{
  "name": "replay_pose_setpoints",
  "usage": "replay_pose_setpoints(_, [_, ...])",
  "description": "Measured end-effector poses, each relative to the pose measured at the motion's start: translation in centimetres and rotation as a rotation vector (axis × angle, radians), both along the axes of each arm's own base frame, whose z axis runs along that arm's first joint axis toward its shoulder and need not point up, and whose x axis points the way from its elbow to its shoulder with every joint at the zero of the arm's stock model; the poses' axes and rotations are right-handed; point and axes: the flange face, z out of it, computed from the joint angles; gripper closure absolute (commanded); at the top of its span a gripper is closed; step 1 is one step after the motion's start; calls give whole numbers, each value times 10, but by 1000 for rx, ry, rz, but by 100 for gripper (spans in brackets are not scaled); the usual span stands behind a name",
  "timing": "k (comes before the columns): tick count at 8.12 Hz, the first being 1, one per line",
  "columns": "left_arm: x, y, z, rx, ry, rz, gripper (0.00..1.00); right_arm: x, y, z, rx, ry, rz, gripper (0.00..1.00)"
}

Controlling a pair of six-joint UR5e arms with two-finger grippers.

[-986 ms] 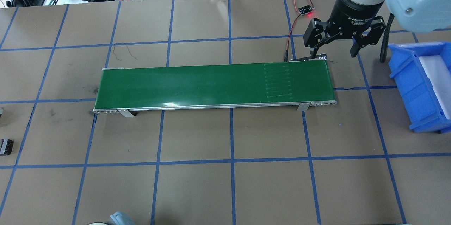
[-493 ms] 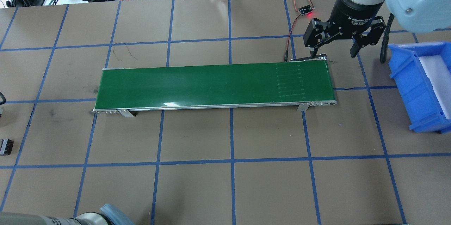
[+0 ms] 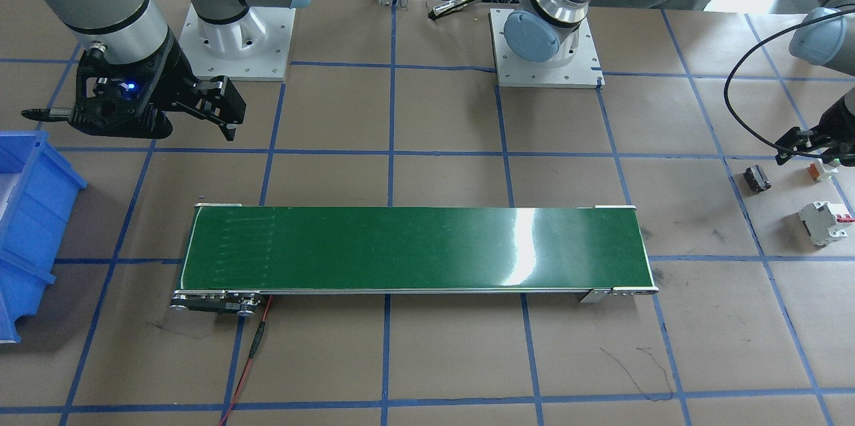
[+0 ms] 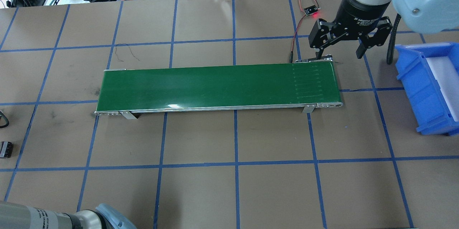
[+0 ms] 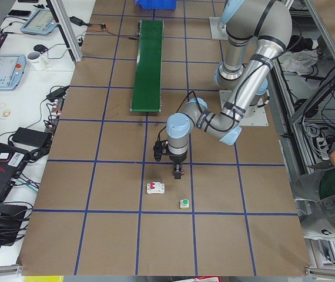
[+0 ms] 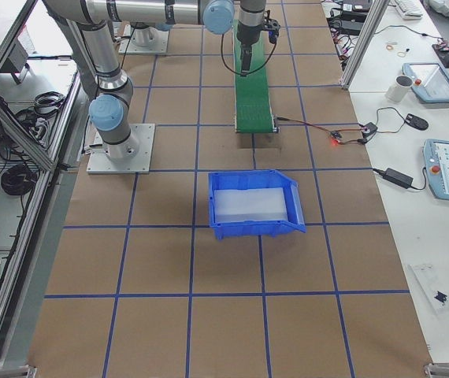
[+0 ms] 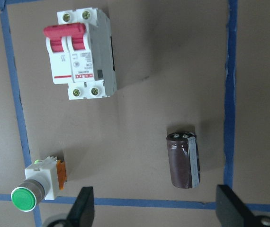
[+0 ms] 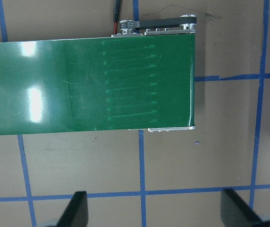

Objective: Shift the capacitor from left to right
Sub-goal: 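Lower the left gripper and grasp the brown capacitor beside the breaker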

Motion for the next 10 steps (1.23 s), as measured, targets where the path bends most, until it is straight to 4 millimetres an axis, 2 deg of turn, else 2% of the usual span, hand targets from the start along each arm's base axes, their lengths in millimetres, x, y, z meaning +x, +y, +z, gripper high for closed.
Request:
replay_pose_setpoints(2, [5,2,-18,-29,42,11,11,0,0,0,0,0,-1,0])
replay_pose_setpoints(5, [-6,6,-39,-61,72,24,12,0,0,0,-1,0,-2,0])
replay_pose_setpoints(7, [-6,7,-50,-60,76,29,15,0,0,0,-1,0,-1,0])
replay_pose_setpoints(9, [-4,7,-59,-51,79,32,28,0,0,0,-1,0,-1,0])
replay_pose_setpoints(10, [-4,7,-64,-46,83,32,30,0,0,0,-1,0,-1,0])
